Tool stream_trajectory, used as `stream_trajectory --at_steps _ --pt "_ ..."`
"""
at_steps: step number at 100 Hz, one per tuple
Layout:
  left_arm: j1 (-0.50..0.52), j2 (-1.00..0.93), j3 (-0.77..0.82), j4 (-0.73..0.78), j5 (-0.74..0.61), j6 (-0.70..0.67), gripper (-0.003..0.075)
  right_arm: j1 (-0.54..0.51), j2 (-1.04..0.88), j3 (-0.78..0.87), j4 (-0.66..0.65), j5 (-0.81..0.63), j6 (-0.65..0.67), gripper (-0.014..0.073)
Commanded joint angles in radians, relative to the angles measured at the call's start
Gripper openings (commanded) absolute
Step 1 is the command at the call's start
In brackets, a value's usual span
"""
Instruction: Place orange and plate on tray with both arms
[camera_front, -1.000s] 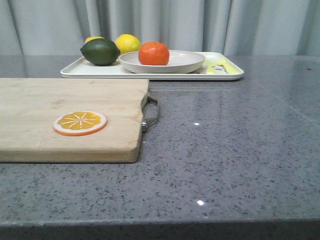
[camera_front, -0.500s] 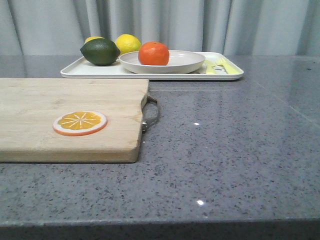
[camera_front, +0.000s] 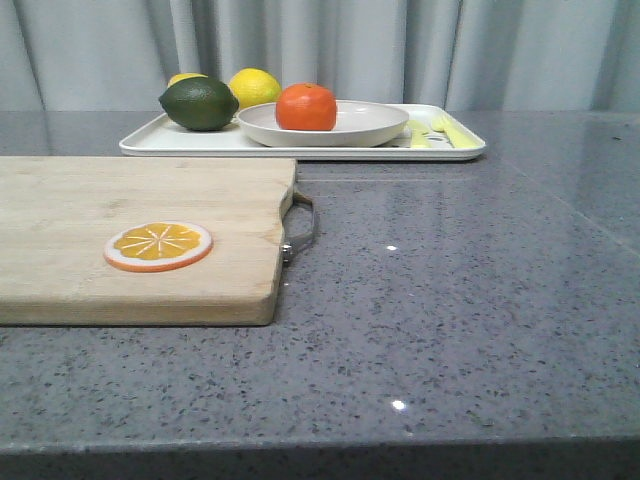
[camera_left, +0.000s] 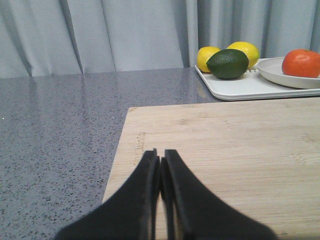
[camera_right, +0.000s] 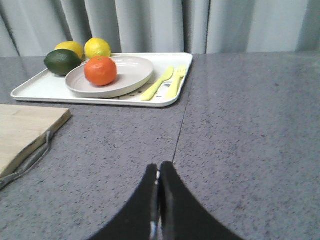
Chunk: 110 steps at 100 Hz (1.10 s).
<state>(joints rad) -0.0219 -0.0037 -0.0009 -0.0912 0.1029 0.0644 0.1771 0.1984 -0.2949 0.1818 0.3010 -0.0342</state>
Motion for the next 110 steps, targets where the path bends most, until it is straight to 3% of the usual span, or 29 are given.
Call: stream_trajectory --at_steps 1,24,62,110 --pt "-0.001 -0.031 0.023 0.001 -0.082 -0.004 -0.0019 -0.002 0.009 0.02 -0.053 -0.183 0.006 -0.0067" --pt "-0.001 -0.031 0.023 0.001 -0.082 -0.004 -0.0019 -0.07 -0.003 0.143 -0.194 -0.333 0.167 -0.0067" --pt "-0.001 -0.031 0.023 0.001 -0.082 -0.004 -0.0019 -0.177 -0.207 0.323 -0.201 -0.373 0.167 -0.0067" --pt "-0.001 -0.031 0.023 0.001 -0.082 -0.004 -0.0019 -0.193 -0.229 0.324 -0.201 -0.339 0.167 -0.0067"
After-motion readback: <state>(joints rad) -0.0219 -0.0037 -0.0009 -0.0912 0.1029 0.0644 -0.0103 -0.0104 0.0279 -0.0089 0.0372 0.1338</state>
